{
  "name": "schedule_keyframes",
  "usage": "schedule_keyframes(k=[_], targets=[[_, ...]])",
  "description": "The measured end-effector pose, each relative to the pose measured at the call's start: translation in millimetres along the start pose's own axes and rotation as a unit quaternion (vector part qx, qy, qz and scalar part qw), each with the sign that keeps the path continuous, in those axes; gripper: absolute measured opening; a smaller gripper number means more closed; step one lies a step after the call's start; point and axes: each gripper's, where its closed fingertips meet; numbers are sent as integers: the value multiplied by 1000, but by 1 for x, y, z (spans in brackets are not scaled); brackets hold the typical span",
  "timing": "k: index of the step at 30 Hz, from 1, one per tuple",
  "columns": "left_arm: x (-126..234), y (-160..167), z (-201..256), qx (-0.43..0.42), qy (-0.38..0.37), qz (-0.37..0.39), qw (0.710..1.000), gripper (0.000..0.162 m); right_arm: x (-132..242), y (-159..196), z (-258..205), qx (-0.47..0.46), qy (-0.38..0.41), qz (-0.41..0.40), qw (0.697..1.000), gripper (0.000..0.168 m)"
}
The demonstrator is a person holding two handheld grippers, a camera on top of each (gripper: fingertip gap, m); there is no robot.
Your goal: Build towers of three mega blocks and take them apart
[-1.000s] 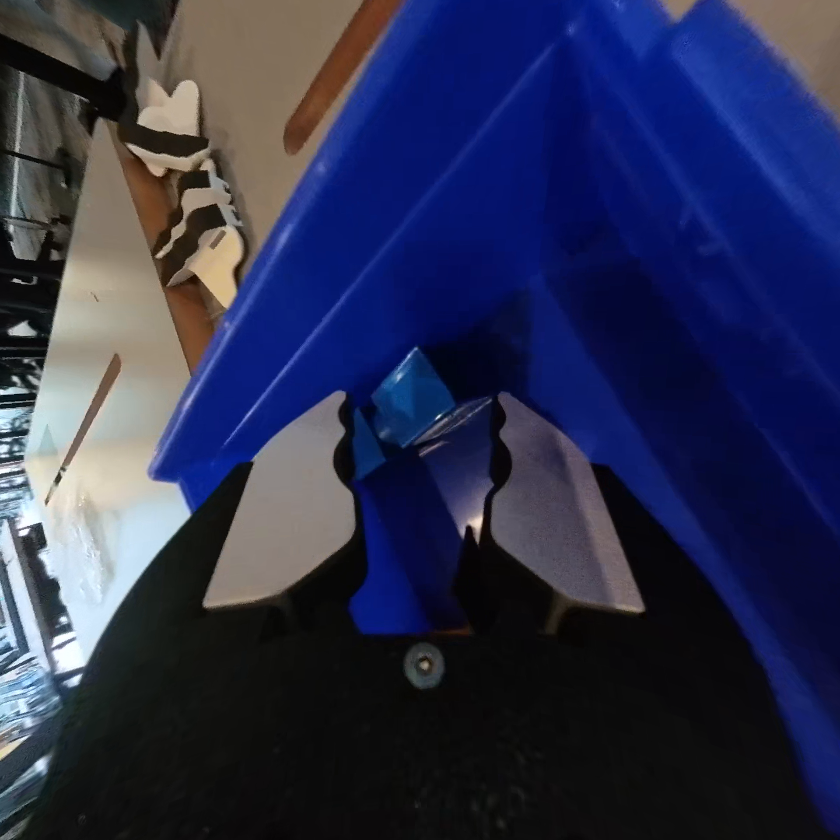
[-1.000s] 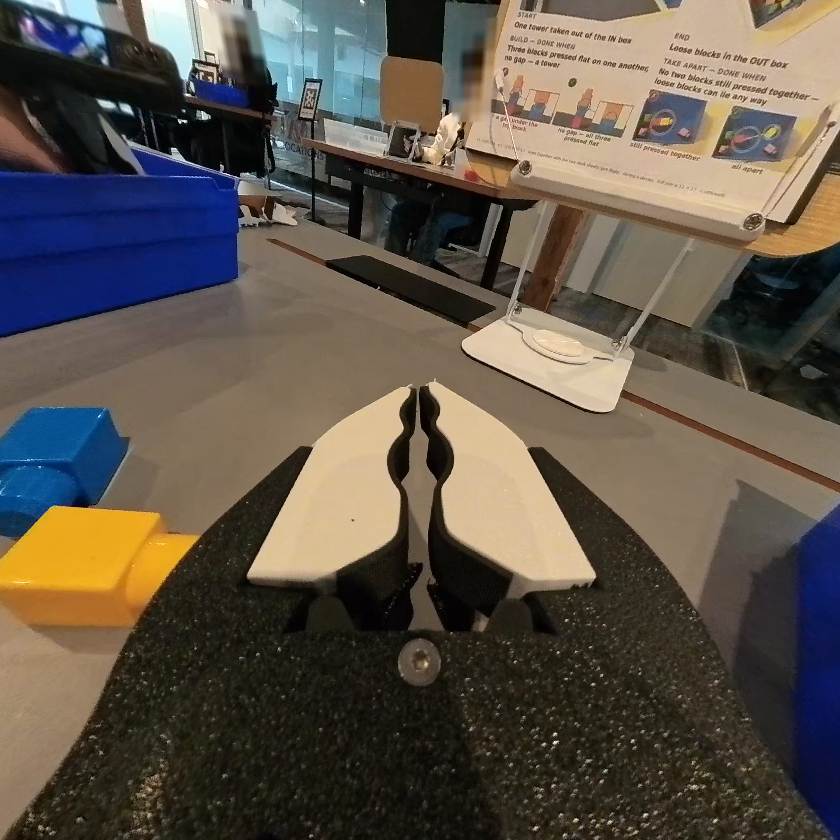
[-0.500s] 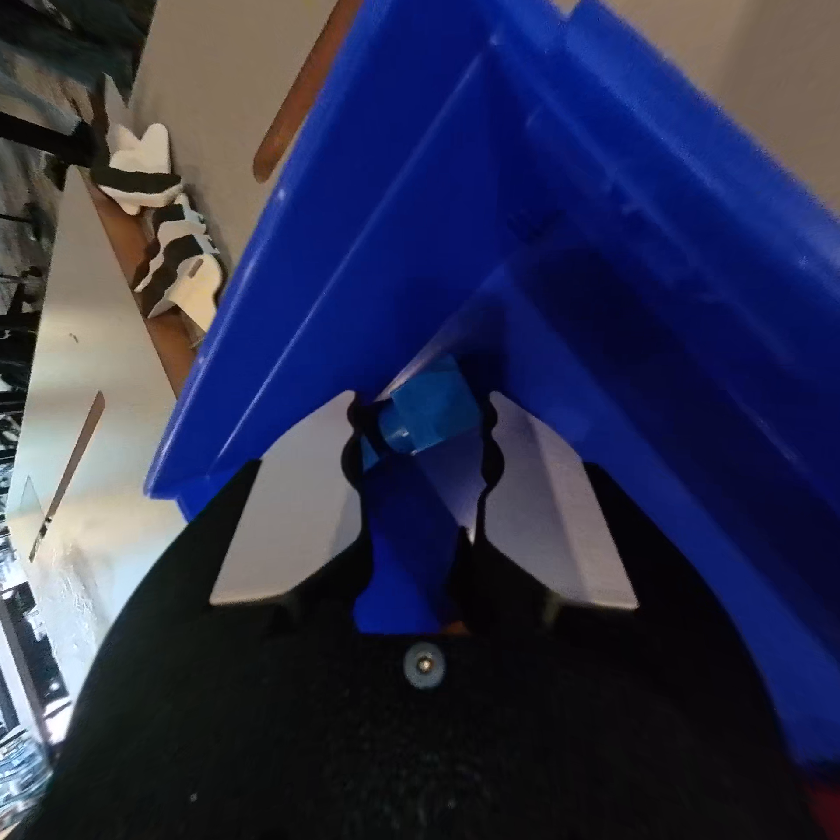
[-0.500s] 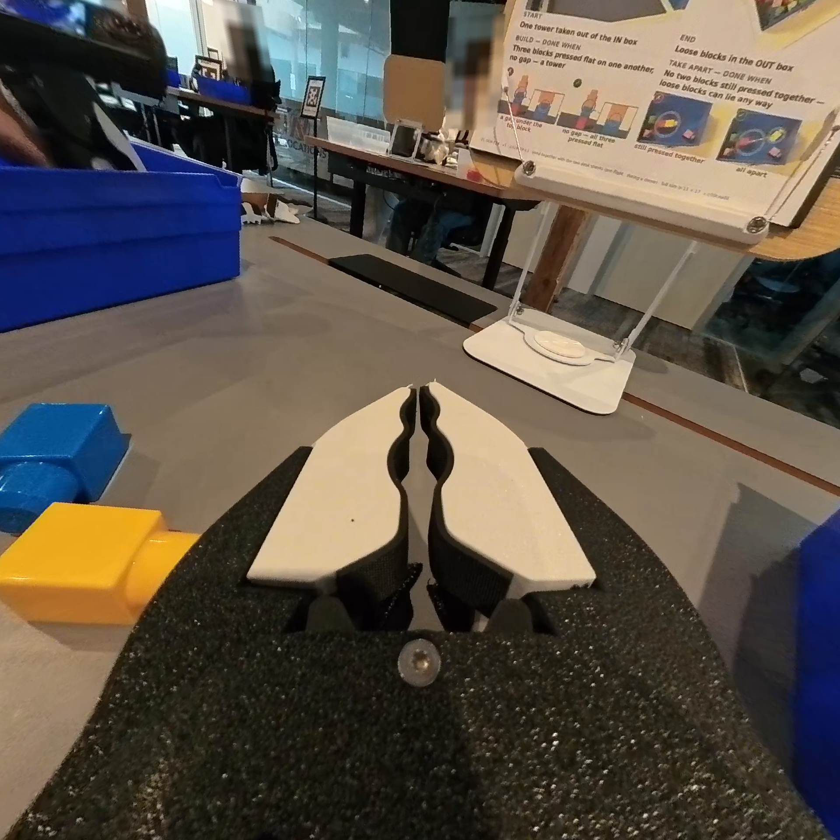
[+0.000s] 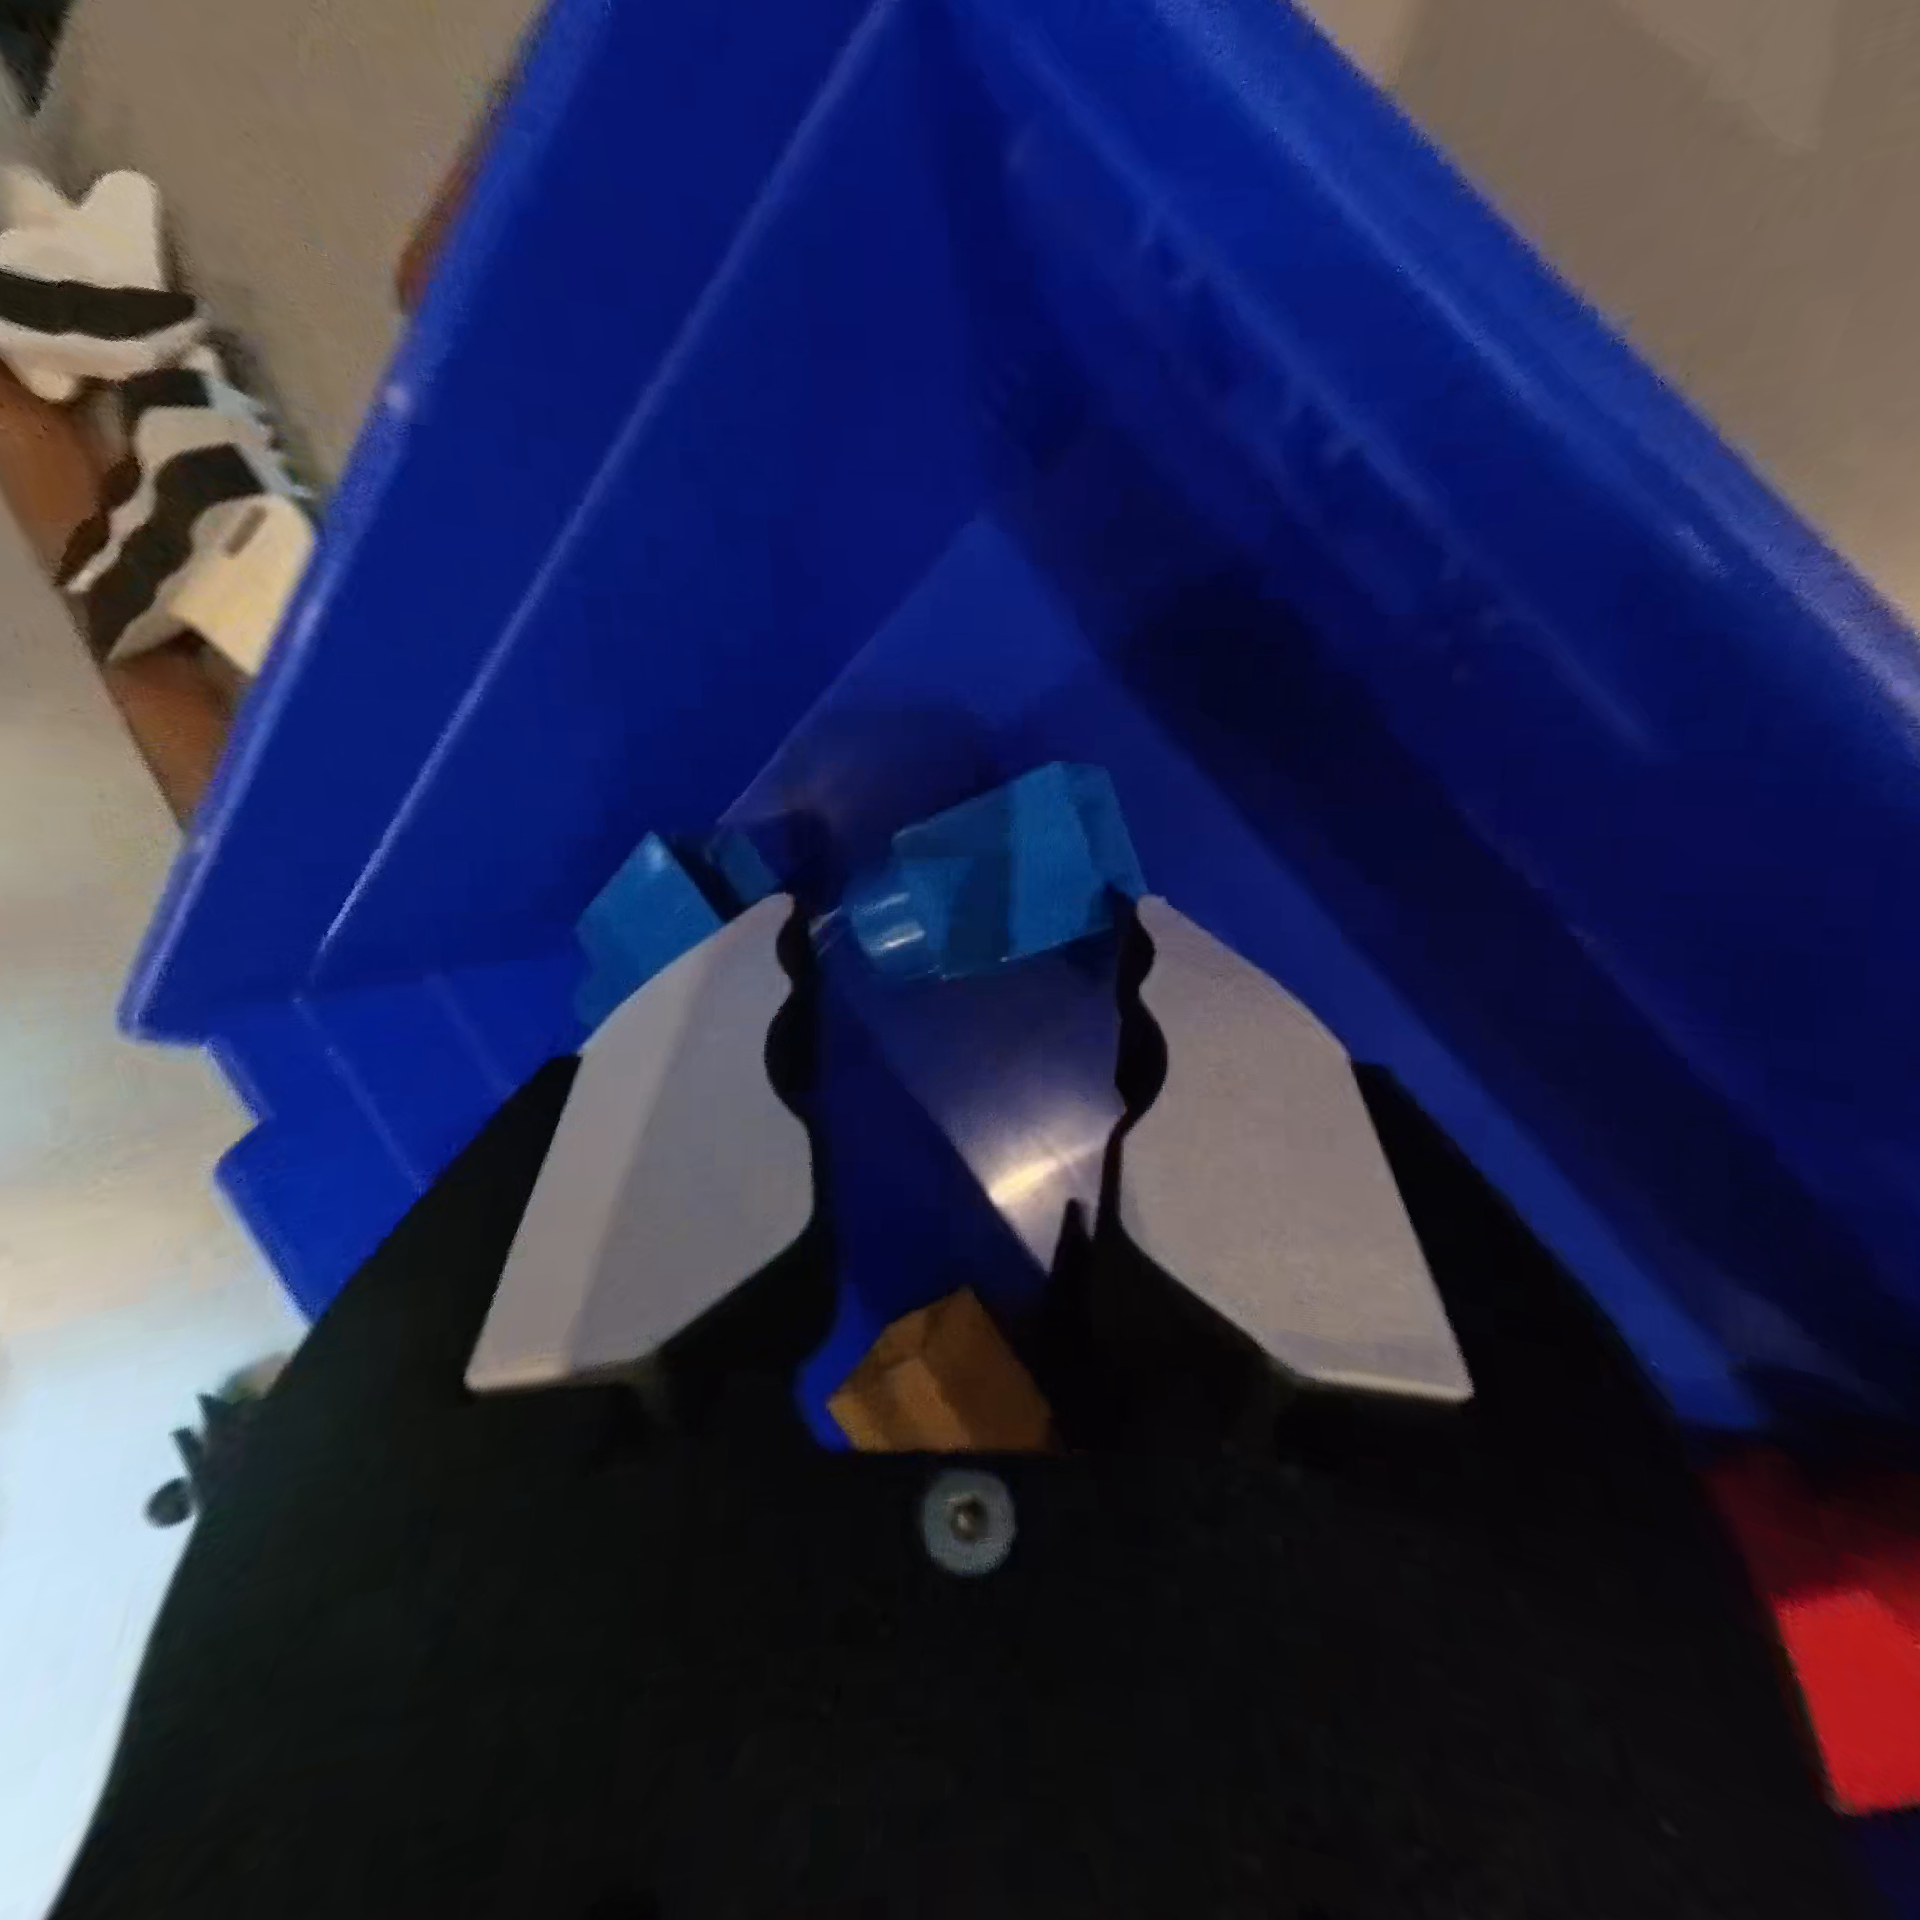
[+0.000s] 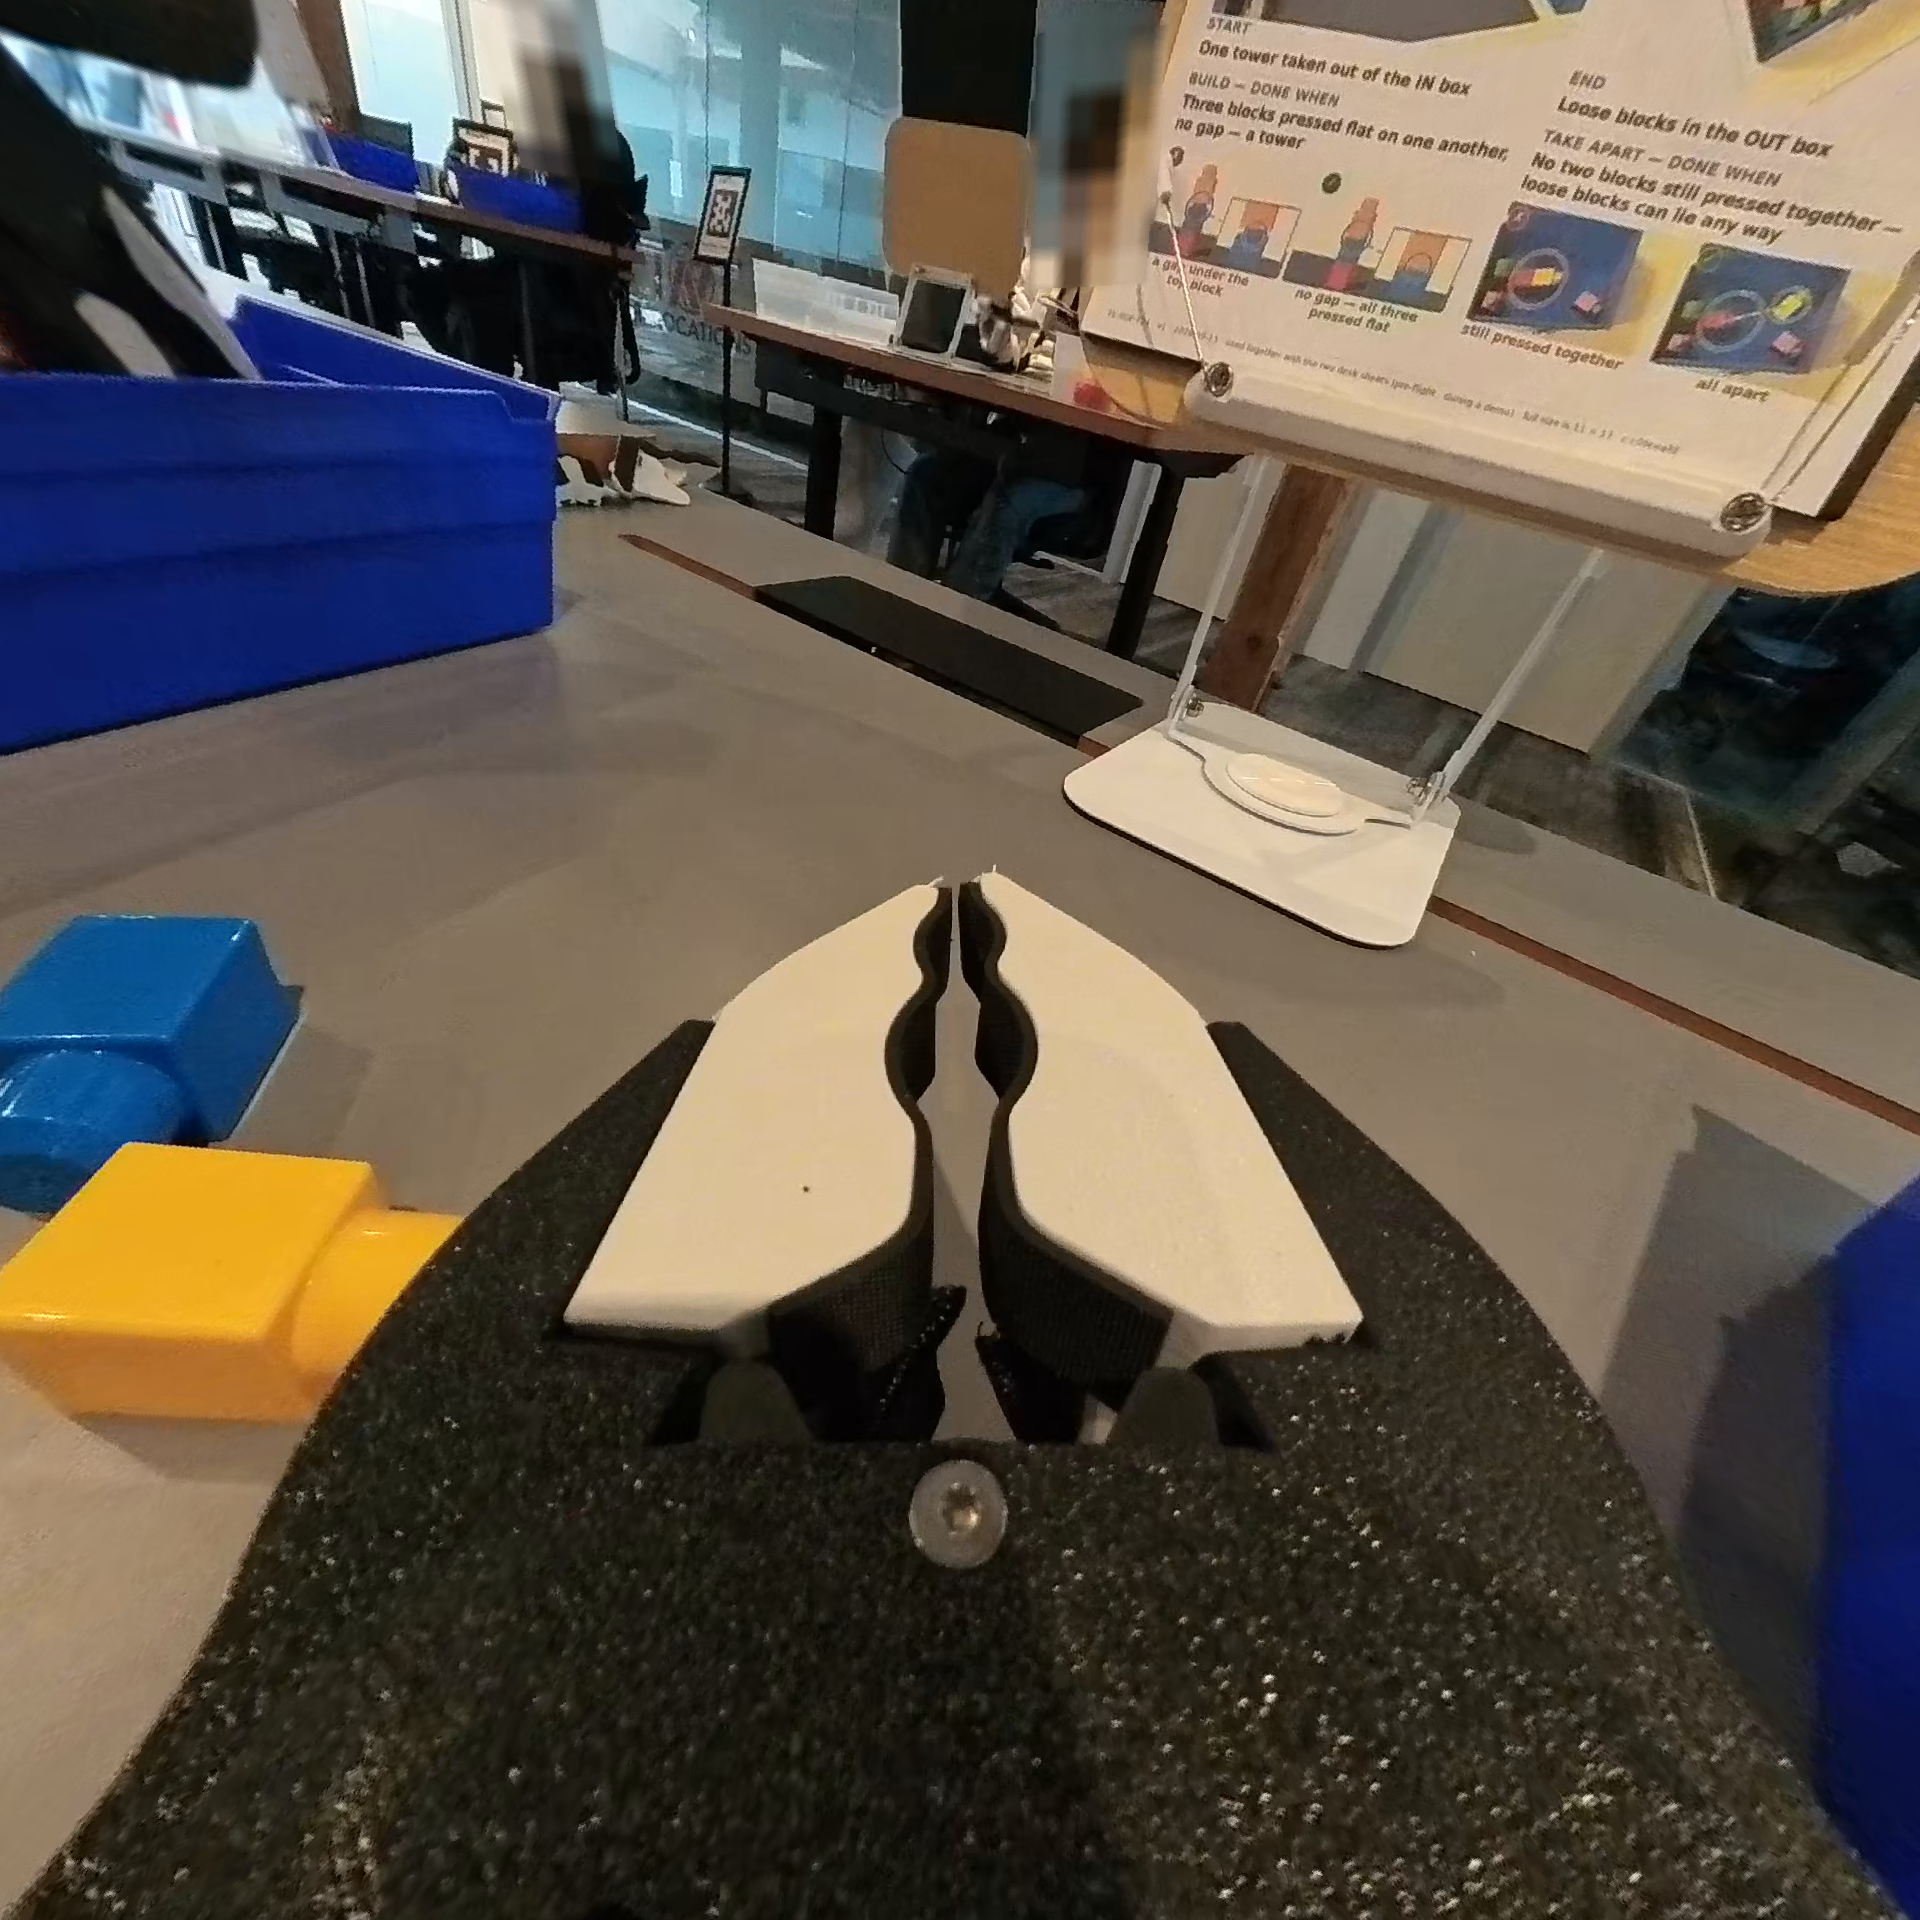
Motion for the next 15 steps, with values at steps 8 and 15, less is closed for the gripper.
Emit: schedule_keyframes(k=[8, 15], targets=[[8, -31, -41, 3, -184, 76, 980, 21, 1, 0, -1, 11, -2, 2, 1000, 1], [-15, -31, -49, 11, -169, 37, 985, 25, 1, 0, 0, 8, -5, 2, 1000, 1]])
Point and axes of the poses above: each gripper's, where its closed fingertips meet, x back along the fingers, y out of its underside, z = x × y across the jaws, and after that the axes turned 10 degrees about y, right-handed
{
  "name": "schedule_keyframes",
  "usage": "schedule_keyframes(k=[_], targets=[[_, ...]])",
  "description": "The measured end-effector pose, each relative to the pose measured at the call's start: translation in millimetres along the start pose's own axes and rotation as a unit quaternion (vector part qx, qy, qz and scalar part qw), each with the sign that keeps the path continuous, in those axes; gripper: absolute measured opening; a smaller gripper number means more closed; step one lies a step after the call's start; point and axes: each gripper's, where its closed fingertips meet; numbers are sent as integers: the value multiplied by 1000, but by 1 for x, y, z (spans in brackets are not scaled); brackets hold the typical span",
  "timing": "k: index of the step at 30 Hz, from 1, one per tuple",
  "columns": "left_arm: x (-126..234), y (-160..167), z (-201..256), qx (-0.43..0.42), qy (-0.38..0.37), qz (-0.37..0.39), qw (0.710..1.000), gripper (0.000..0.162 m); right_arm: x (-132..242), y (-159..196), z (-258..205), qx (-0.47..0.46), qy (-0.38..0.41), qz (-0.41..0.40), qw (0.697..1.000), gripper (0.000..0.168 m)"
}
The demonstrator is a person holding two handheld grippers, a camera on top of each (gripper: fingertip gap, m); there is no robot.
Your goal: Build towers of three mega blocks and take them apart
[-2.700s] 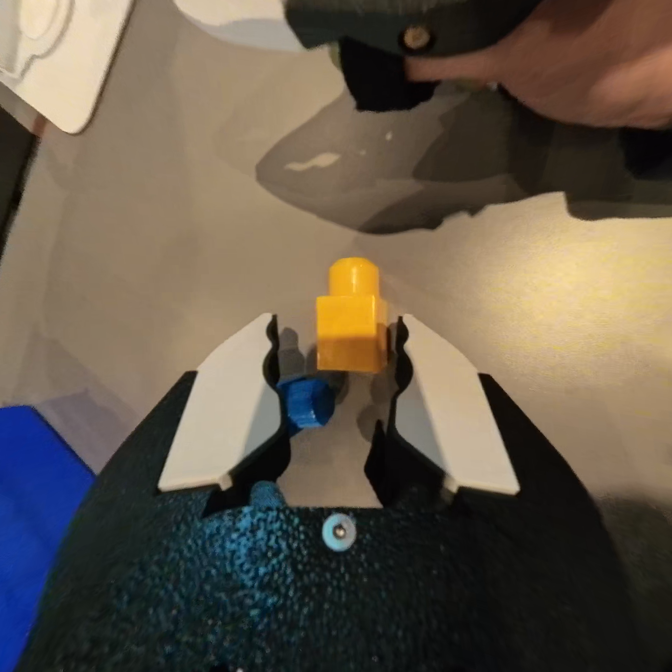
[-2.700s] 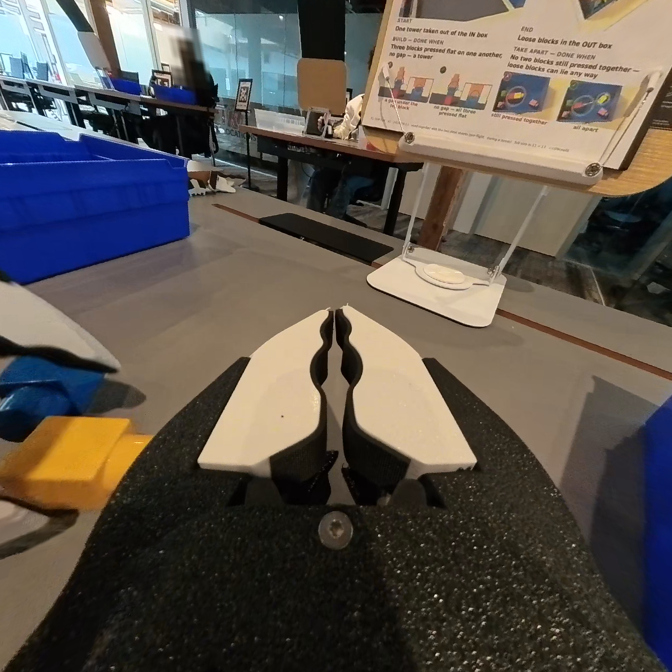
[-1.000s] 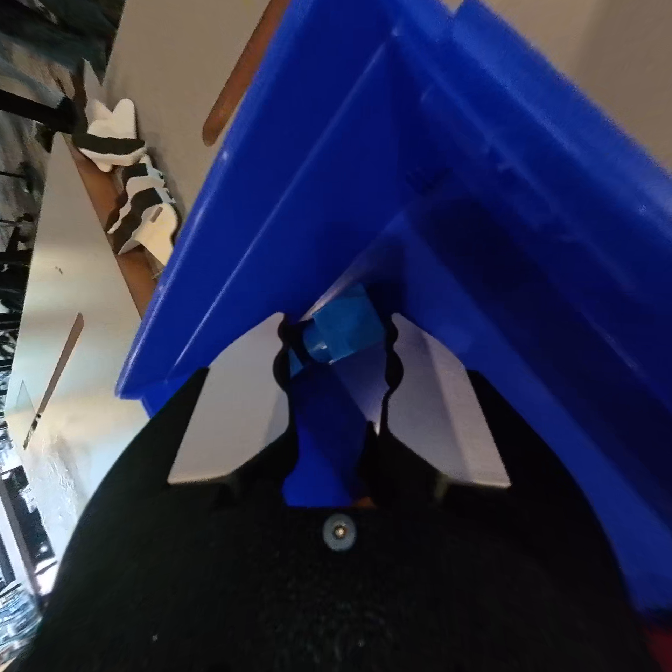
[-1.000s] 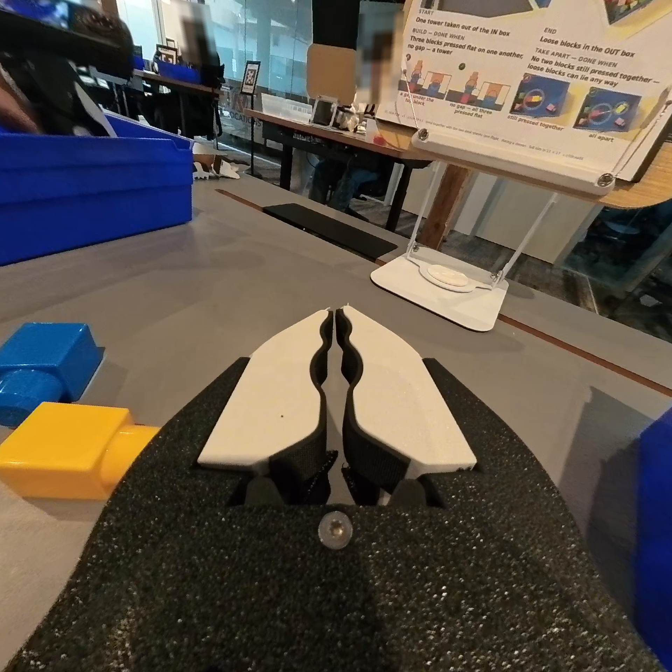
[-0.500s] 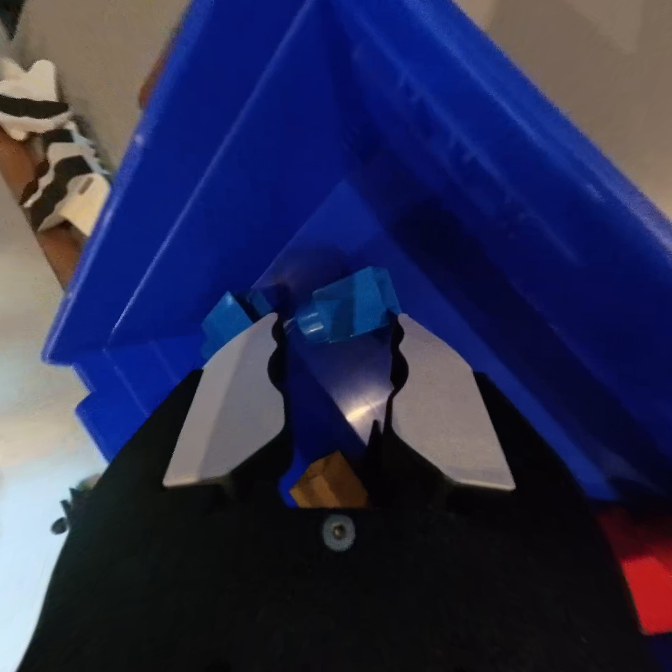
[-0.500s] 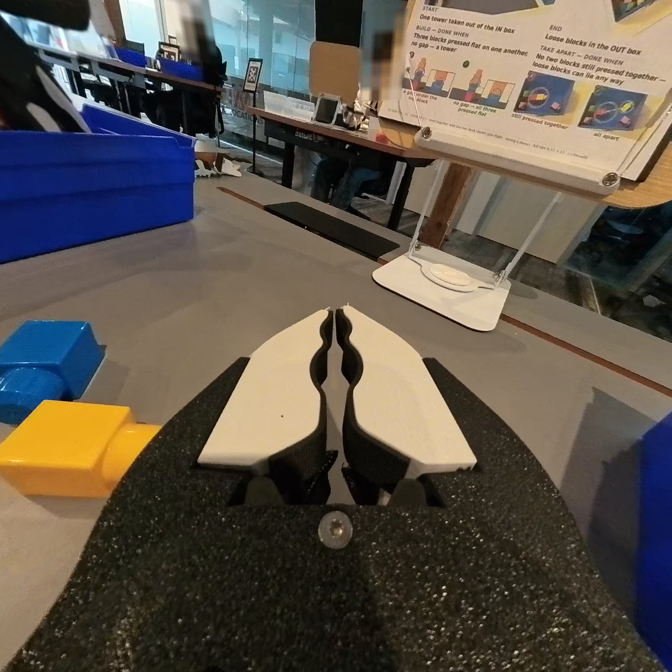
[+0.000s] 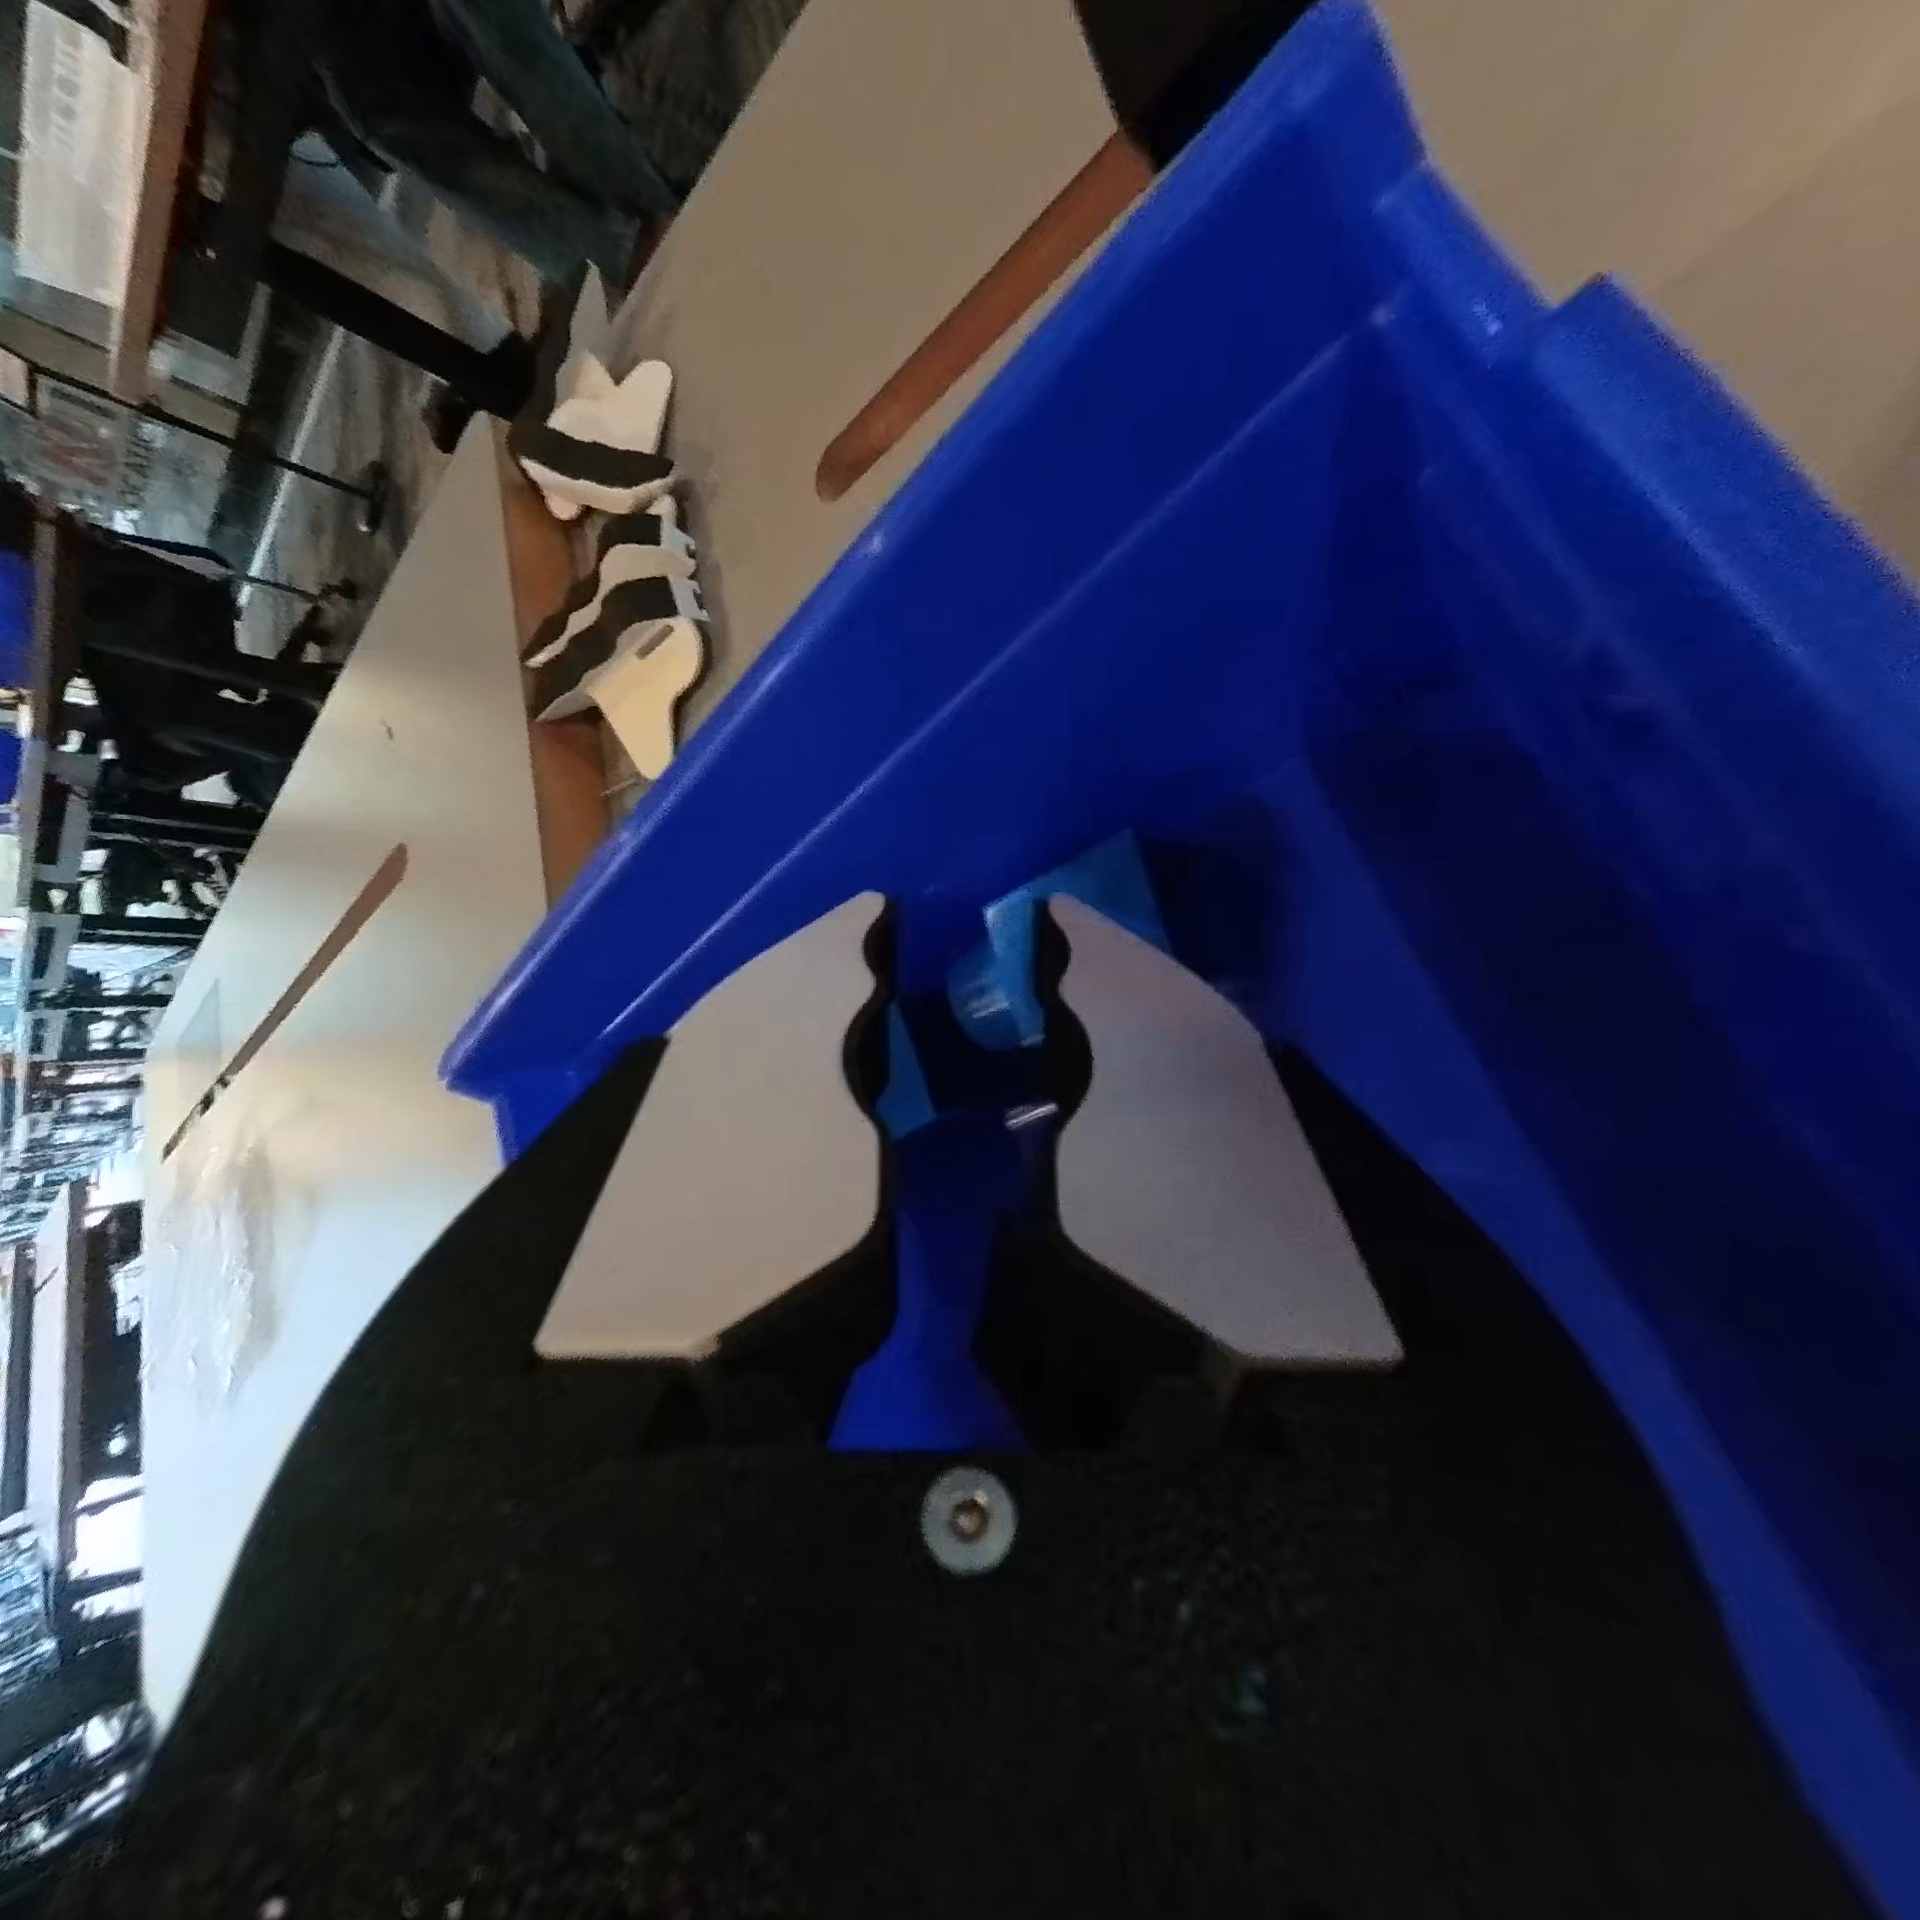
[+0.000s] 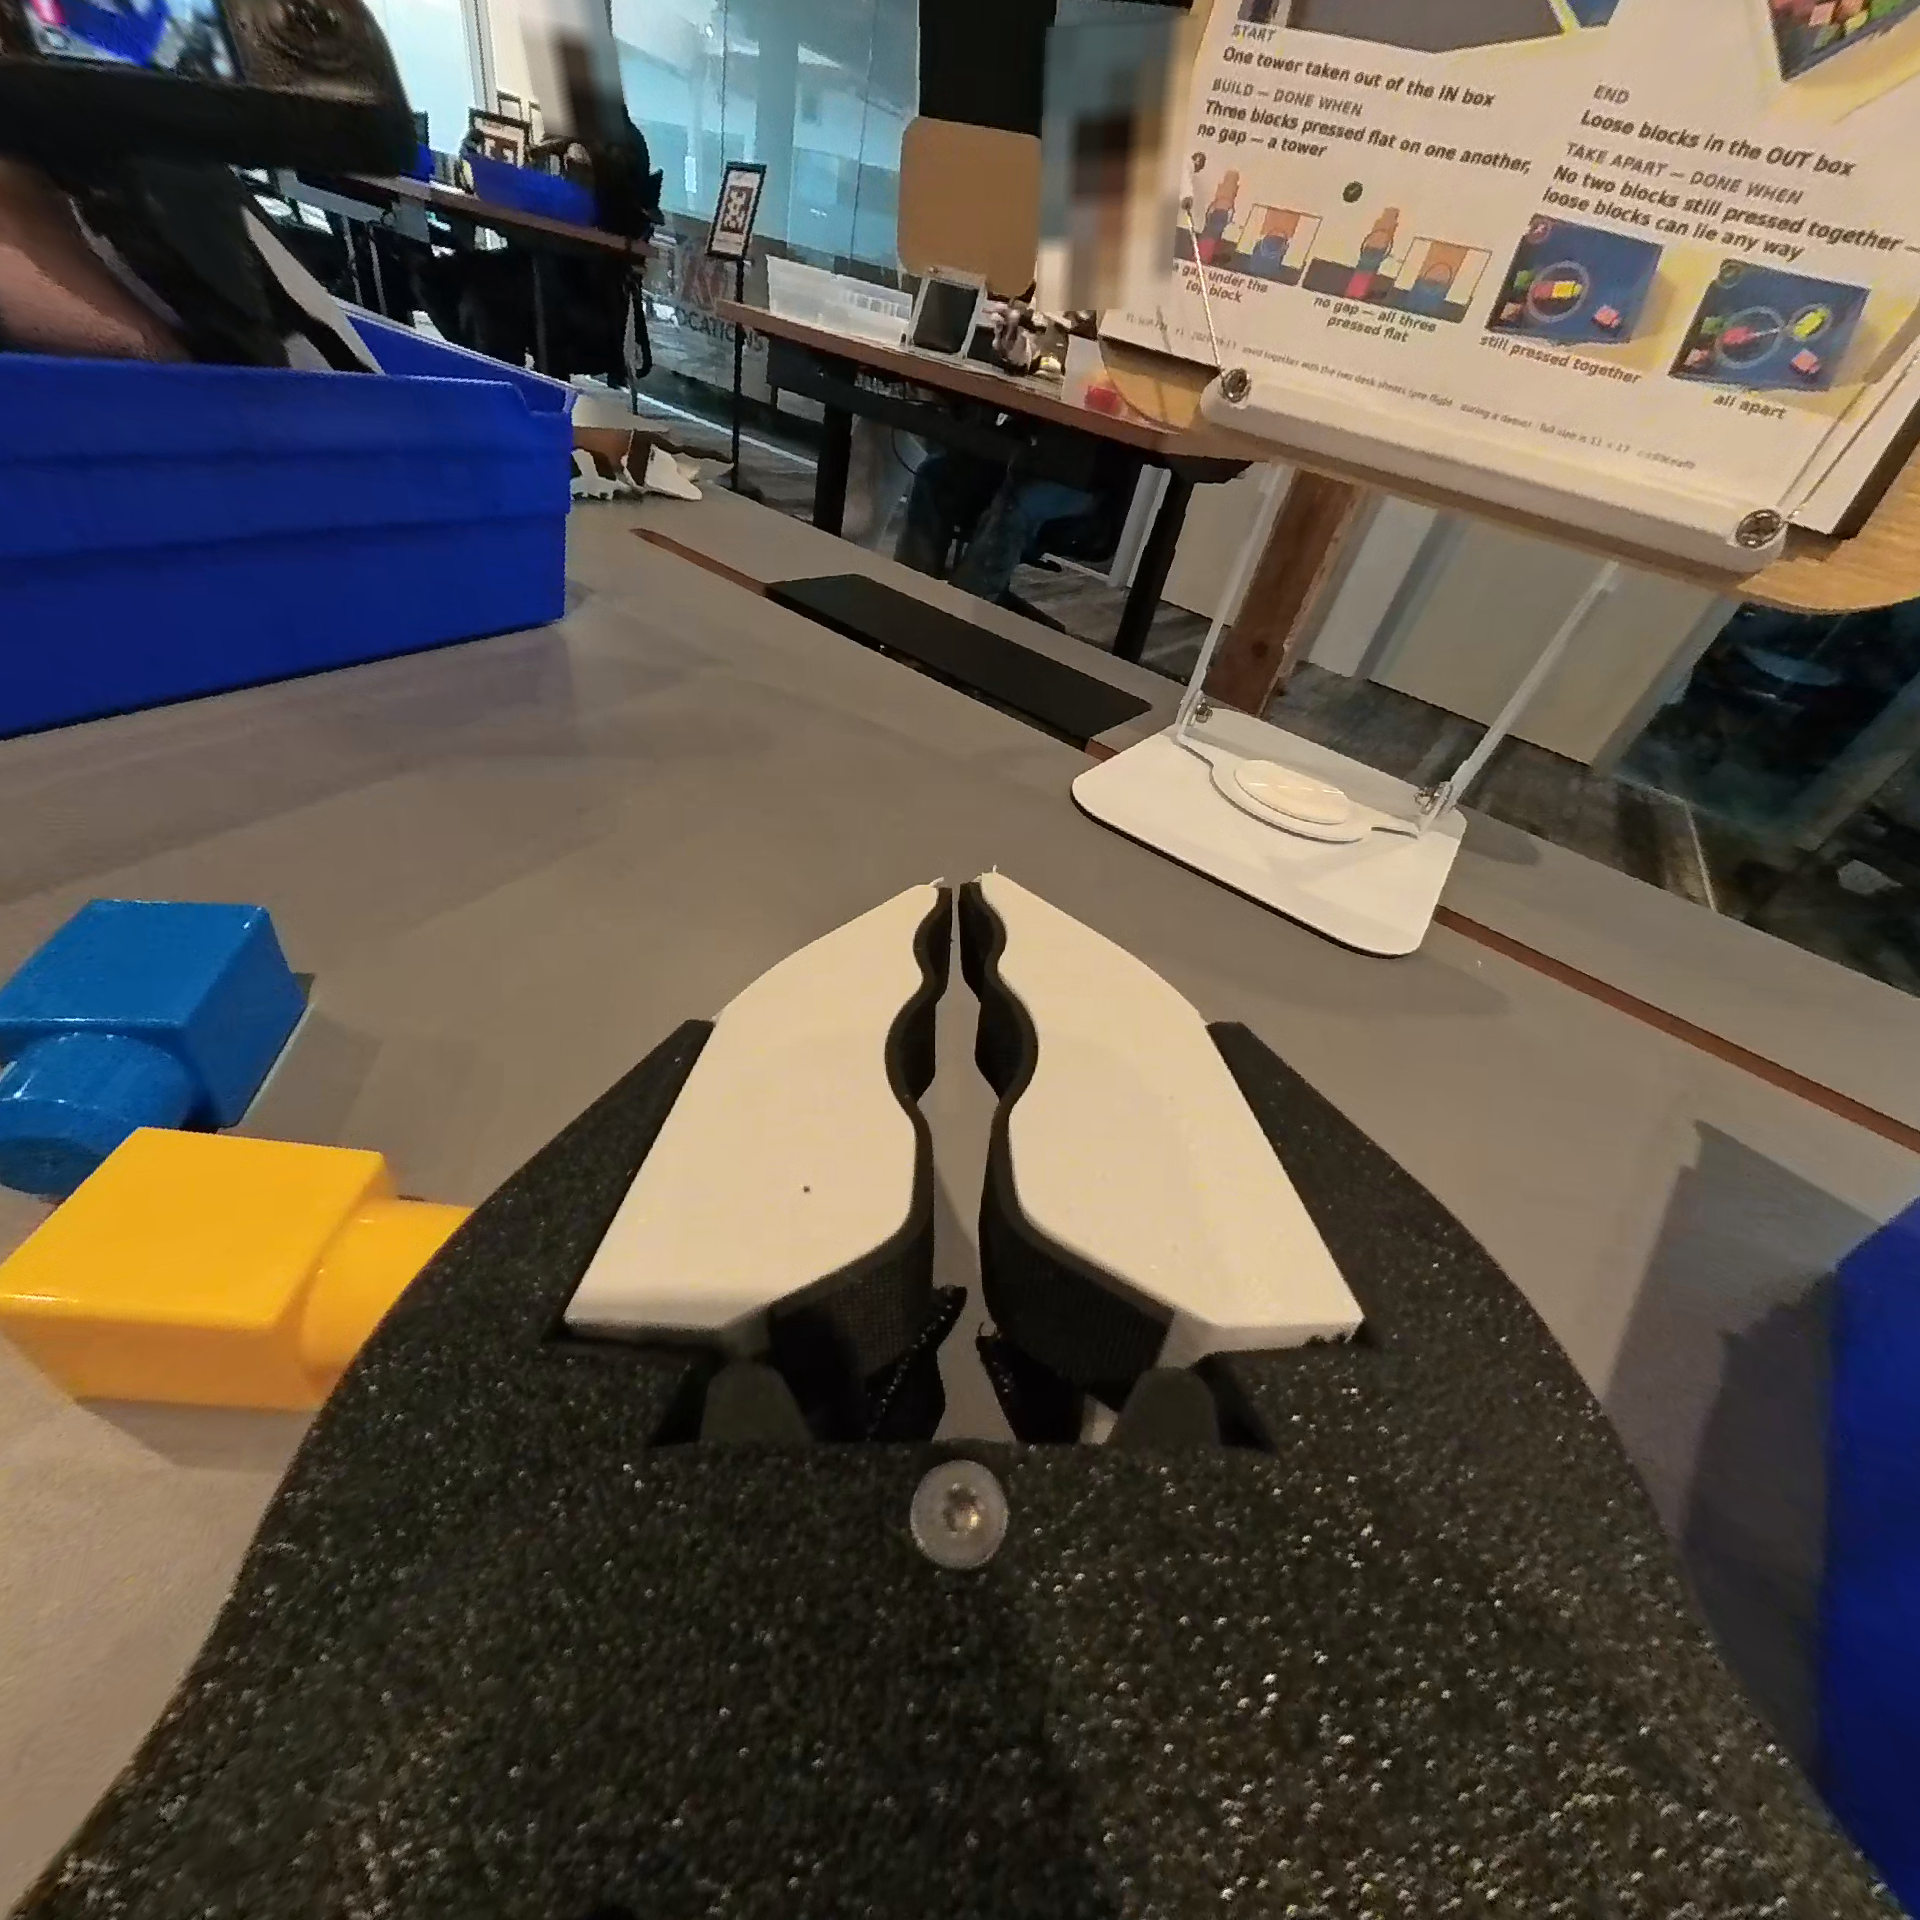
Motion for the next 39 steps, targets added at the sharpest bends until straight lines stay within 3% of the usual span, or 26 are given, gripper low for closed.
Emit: schedule_keyframes(k=[5, 10, 15, 18, 21, 25, 26, 31, 32, 35, 39], targets=[[0, 3, 7, 36, 48, -19, 998, 45, 0, 0, 0, 2, -1, -1, 1000, 1], [0, 2, 7, 31, 54, -36, 997, 47, 0, 0, -1, 8, -2, 1, 1000, 1], [3, 4, 17, 79, 111, -53, 989, 56, 0, 0, 0, 4, -3, 2, 1000, 1], [-5, 18, 19, 64, 112, -95, 987, 66, 0, 0, 0, 7, -3, 1, 1000, 1], [-11, 22, 20, 26, 99, -102, 989, 66, -1, 0, -1, 10, -3, 1, 1000, 1], [-18, 24, 24, 16, 95, -90, 991, 55, -1, 0, 0, 9, -4, 2, 1000, 1], [-17, 24, 22, 4, 86, -84, 993, 43, -1, 0, 0, 9, -4, 2, 1000, 1], [16, 21, 9, -83, 4, -28, 996, 17, -1, -1, 0, 4, -4, 2, 1000, 1], [28, 19, 8, -89, -8, -10, 996, 1, -1, 0, 0, 3, -4, 2, 1000, 1], [59, 16, 9, -85, -17, 33, 996, 0, -2, 0, 0, 3, -4, 2, 1000, 1], [71, 19, 12, -81, -2, 36, 996, 0, -2, -1, -1, 7, -4, 4, 1000, 1]])
Point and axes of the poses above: each gripper's, where its closed fingertips meet, x back along the fingers, y out of its underside, z = x × y across the jaws, and after that the axes turned 10 degrees about y, right-handed
